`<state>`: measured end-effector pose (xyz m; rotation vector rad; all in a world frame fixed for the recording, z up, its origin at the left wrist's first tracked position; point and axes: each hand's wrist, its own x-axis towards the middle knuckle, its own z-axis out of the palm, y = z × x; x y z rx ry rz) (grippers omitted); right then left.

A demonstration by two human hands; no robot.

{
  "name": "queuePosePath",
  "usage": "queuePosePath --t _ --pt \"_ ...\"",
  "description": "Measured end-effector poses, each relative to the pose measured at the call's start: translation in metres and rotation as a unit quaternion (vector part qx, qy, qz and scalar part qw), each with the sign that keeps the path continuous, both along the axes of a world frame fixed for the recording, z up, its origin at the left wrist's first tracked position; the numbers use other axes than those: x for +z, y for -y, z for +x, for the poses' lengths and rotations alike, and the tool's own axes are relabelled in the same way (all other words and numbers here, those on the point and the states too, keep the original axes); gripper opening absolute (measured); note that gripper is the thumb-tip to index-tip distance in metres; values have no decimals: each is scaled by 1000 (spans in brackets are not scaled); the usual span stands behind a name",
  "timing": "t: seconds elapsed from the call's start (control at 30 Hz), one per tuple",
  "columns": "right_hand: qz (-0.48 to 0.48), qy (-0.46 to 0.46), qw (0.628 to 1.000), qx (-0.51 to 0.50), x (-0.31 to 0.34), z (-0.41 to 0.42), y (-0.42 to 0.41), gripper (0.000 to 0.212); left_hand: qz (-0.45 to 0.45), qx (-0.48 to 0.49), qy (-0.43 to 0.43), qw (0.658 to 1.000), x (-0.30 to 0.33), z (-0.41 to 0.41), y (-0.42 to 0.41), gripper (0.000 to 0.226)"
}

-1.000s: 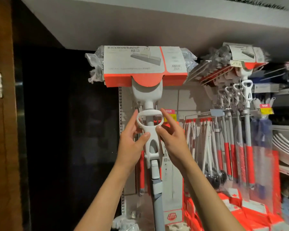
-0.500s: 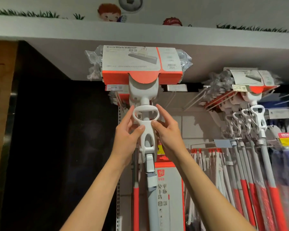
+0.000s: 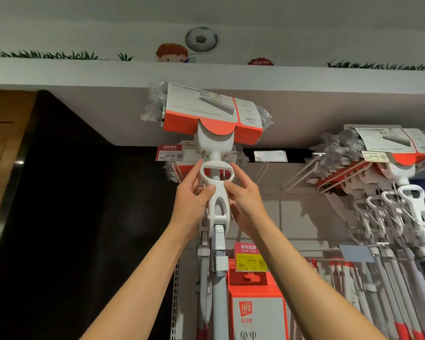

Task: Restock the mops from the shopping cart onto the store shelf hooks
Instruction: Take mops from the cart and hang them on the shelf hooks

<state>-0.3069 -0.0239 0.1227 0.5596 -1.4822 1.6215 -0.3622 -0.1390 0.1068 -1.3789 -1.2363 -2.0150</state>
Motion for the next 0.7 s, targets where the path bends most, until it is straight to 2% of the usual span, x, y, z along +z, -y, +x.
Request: queuePosePath --t 0.2,0.7 --pt "-20 1 1000 10 17 -45 -2 43 -1 7 -3 1000 20 -50 -8 69" --pt "-45 13 999 -12 37 -124 -26 48 -42 9 -4 999 46 -140 -39 71"
